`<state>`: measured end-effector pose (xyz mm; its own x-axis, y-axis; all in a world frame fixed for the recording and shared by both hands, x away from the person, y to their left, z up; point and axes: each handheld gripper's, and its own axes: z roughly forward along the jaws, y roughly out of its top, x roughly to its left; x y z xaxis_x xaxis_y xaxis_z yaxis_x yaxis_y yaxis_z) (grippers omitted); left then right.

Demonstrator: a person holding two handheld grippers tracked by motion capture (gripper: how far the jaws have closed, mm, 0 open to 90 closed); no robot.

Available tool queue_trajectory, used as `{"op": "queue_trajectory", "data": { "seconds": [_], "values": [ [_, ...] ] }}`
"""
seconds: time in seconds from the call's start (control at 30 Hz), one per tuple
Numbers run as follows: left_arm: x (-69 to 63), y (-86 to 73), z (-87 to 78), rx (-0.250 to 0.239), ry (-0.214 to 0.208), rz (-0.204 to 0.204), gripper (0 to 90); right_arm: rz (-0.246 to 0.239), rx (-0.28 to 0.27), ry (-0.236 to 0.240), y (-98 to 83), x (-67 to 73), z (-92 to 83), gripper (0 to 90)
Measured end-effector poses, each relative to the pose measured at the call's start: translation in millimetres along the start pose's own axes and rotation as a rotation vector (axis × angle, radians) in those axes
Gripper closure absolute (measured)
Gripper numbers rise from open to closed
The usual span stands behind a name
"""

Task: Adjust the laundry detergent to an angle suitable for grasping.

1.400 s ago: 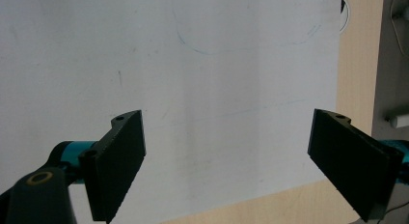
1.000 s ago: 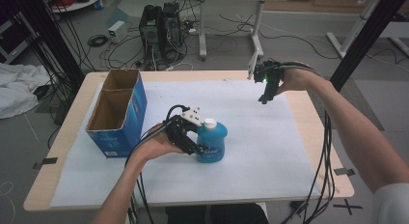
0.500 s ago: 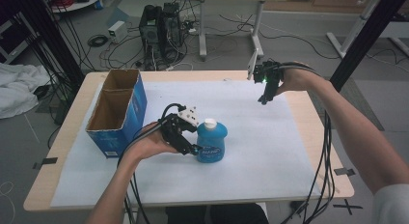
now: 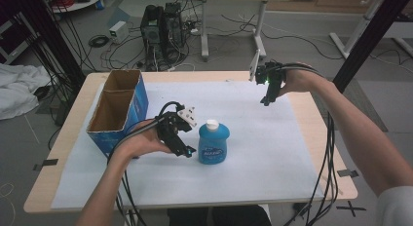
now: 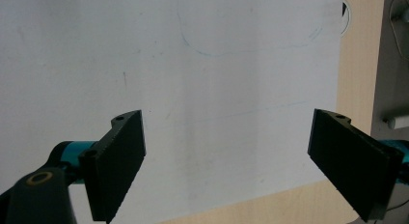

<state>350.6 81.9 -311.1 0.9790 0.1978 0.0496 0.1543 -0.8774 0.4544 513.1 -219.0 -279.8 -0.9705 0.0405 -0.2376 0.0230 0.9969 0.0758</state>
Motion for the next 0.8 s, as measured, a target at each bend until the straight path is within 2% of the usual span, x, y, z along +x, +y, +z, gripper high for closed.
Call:
{"op": "queue_trajectory", "data": {
  "seconds": [0.1, 0.13, 0.23, 0.4, 0.43, 0.47, 0.5, 0.53, 0.6, 0.63, 0.7, 0.8],
  "values": [
    [1.8, 1.9, -5.8, 0.093, 0.015, 0.014, 21.0, -0.005, -0.001, -0.003, 0.0, 0.0, -0.6, 12.3],
    [2.0, 2.4, -7.3, 0.108, 0.028, 0.002, 20.1, 0.002, -0.003, -0.003, 0.2, 0.8, -0.7, 12.3],
    [3.0, 4.3, -14.0, 0.166, 0.038, 0.021, 17.8, 0.008, -0.006, -0.006, 0.8, 2.4, -1.4, 12.3],
    [2.6, 8.3, -21.5, 0.286, 0.053, 0.049, 17.8, -0.012, -0.001, -0.009, 1.2, 3.4, -3.4, 12.3],
    [2.3, 9.2, -22.6, 0.300, 0.049, 0.047, 17.8, -0.007, -0.002, -0.007, 1.5, 4.2, -3.5, 12.3],
    [2.5, 9.8, -23.5, 0.307, 0.044, 0.048, 17.8, 0.068, 0.056, 0.005, 1.3, 10.1, -7.1, 12.3],
    [2.4, 10.8, -25.1, 0.312, 0.050, 0.048, 17.8, 0.073, 0.058, -0.005, 1.6, 11.0, -8.1, 12.3],
    [4.0, 12.3, -27.7, 0.332, 0.044, 0.064, 17.8, 0.064, 0.053, -0.007, 2.0, 11.2, -8.3, 12.3],
    [3.9, 13.4, -31.1, 0.335, 0.041, 0.063, 17.8, 0.063, 0.049, -0.010, 2.5, 12.2, -9.7, 12.3],
    [3.8, 13.9, -32.9, 0.340, 0.046, 0.064, 17.8, -0.012, -0.005, -0.014, 3.2, 7.2, -7.0, 12.3],
    [4.7, 13.9, -35.7, 0.351, 0.053, 0.060, 17.8, -0.024, -0.008, -0.019, 3.3, 6.7, -8.7, 12.3],
    [5.7, 12.7, -38.4, 0.379, 0.062, 0.058, 17.8, -0.012, -0.015, -0.019, 3.8, 7.9, -9.4, 12.3]
  ]
}}
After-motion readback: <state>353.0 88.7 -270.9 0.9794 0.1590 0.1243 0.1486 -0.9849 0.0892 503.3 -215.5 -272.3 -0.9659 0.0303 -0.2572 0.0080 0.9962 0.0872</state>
